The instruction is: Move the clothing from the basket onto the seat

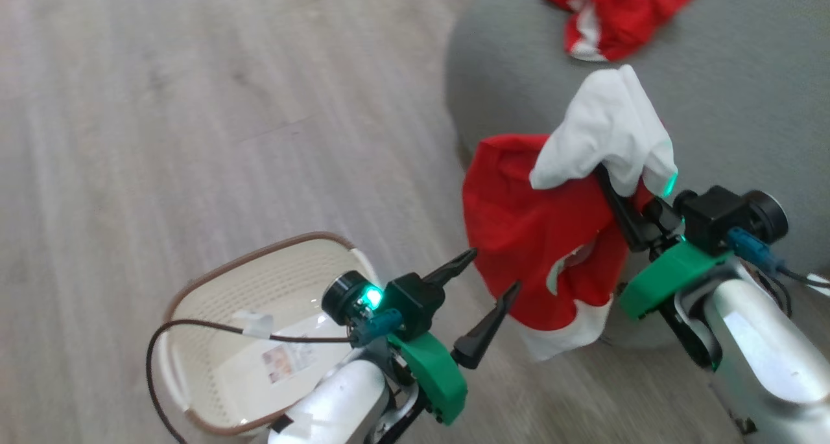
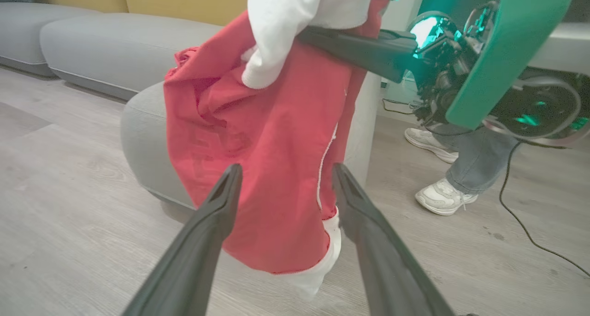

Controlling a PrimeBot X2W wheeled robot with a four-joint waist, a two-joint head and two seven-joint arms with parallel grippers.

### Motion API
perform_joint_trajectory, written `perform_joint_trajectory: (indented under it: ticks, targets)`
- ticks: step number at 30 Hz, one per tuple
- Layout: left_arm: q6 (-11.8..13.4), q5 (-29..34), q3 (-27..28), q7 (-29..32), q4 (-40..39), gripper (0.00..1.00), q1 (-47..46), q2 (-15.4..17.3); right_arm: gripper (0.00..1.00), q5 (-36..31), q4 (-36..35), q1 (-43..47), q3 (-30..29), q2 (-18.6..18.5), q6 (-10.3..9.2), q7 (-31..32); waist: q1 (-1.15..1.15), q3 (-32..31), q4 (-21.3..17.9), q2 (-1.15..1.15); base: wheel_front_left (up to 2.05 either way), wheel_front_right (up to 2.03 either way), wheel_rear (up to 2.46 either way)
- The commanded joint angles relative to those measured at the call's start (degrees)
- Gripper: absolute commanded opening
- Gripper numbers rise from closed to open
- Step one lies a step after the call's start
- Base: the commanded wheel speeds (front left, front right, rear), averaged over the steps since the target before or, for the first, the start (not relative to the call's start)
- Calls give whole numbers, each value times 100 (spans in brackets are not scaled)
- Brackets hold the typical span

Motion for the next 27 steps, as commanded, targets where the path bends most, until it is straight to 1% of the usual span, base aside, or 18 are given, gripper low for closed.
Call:
perform_joint_trajectory:
  ticks: [1, 7, 11, 15, 18, 22, 25, 26, 27]
  targets:
    - [45, -76, 99, -61, -171, 100, -284, -31, 0, -55, -213, 11, -18, -86, -2, -22, 0, 43, -385, 0, 0, 0, 0]
    - [145, -219, -76, -72, -157, 100, -362, -32, 0, -32, -262, 78, -157, -124, -2, -22, 0, 63, -600, 0, 0, 0, 0]
    - [196, -288, -182, -75, -163, 100, -427, -33, 0, 38, -263, 68, -274, -103, -2, -22, 0, 120, -606, 0, 0, 0, 0]
    - [263, -287, -230, -77, -198, 100, -590, -33, 0, 139, -207, -209, -503, -15, -2, -22, 0, 377, -549, 0, 0, 0, 0]
    - [259, -209, -255, -77, -129, 100, -731, -30, 0, 135, -32, -705, -693, 123, -2, -22, 0, 646, -484, 0, 0, 0, 0]
    - [237, -126, -265, -77, -39, 100, -934, -13, 0, 180, 426, -1642, -1047, 223, -2, -22, 0, 1137, -255, 0, 0, 0, 0]
    - [213, -56, -282, -32, -16, 100, -1097, 50, 0, 151, 925, -2515, -1493, 97, -2, -22, 0, 1592, -32, 0, 0, 0, 0]
    - [213, -56, -282, -32, -16, 100, -1097, 50, 0, 151, 925, -2515, -1493, 97, -2, -22, 0, 1592, -32, 0, 0, 0, 0]
    - [208, -36, -279, -1, -33, 100, -1155, 86, 0, 152, 1111, -2842, -1663, 30, -2, -21, 0, 1771, 50, 0, 0, 0, 0]
